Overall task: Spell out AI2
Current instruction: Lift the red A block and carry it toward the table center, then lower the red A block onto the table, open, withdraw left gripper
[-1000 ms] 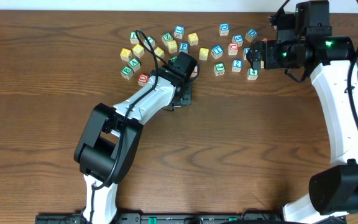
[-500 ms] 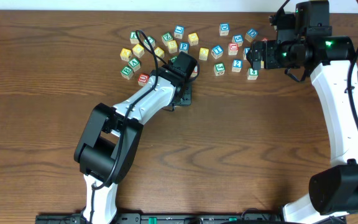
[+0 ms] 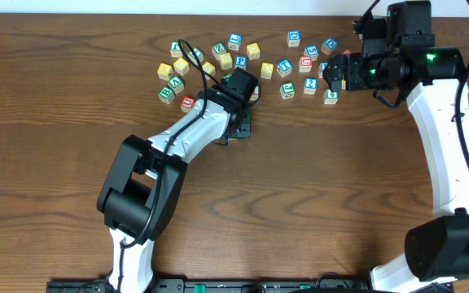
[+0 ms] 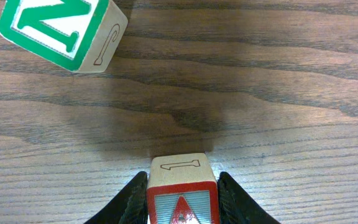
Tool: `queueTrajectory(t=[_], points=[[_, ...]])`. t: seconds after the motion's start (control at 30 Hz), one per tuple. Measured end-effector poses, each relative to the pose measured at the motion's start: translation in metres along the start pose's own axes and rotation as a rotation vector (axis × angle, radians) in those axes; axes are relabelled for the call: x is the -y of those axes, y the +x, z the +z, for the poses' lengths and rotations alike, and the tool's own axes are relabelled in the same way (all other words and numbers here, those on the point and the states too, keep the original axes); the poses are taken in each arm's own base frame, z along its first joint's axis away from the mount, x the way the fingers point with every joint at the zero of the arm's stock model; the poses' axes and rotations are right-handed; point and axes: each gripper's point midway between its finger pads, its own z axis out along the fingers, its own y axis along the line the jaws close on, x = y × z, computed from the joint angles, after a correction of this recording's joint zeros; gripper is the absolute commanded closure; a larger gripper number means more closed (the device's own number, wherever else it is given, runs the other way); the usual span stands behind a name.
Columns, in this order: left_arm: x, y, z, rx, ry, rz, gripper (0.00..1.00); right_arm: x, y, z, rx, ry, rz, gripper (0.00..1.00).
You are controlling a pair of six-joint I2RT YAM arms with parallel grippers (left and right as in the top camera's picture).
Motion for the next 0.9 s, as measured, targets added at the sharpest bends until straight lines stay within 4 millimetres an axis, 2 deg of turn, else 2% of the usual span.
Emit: queueTrajectory(t=[0.37, 0.73, 0.9], points=[[0.0005, 0.0003, 0.0, -0.001, 0.003, 0.01, 0.66, 0.0, 0.0003, 0.0, -0.001, 0.0, 0.001, 0.01], [0.0026, 0.0016, 0.0, -0.009, 0.015, 0.014, 0.49, 0.0, 0.0005, 0.0, -0.002, 0.0, 0.001, 0.01], [0.0024, 0.0021, -0.0002, -0.011, 0.015, 0.014, 0.44, 0.0, 0.0005, 0.0, -0.002, 0.0, 0.0, 0.01]])
